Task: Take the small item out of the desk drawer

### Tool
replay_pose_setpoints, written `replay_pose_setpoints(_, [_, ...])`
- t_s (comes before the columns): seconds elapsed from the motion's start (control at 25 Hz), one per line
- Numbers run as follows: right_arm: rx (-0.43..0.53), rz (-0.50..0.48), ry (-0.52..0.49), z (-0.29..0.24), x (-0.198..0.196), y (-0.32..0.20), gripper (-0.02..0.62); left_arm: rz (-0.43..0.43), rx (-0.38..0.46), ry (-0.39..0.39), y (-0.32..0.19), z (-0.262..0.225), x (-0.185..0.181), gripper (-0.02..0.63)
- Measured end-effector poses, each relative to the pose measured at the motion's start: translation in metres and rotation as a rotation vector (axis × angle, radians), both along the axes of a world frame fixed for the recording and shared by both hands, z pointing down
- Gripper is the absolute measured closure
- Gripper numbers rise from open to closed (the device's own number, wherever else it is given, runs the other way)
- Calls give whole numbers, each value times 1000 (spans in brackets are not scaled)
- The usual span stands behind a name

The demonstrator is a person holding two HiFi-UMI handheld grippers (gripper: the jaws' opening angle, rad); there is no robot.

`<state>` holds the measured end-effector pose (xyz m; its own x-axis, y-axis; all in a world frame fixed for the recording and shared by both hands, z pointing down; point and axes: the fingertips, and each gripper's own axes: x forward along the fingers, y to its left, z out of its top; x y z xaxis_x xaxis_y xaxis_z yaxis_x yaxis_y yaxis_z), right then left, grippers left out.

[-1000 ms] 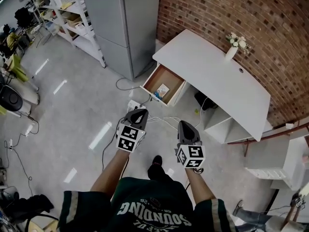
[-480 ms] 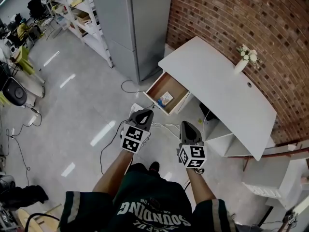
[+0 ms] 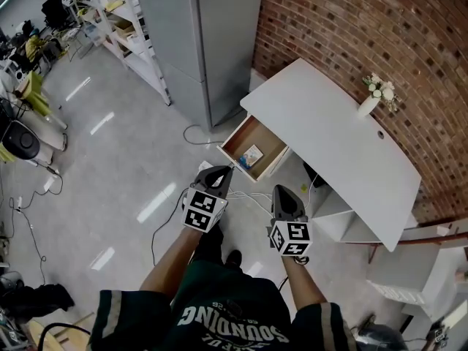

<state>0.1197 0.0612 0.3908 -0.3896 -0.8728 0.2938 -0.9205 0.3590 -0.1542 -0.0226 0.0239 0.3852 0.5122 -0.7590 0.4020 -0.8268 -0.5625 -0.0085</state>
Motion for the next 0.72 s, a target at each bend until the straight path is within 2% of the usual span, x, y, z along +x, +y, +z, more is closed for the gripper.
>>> replay_pose_setpoints(0.36, [-4,16,40,10,-14,-59,572,31,-22,13,-64,14,-7,589])
replay_pose_setpoints(0.72, [-43,57,59,22,-29,-143,572,79,-56,22,-146,26,-14,589])
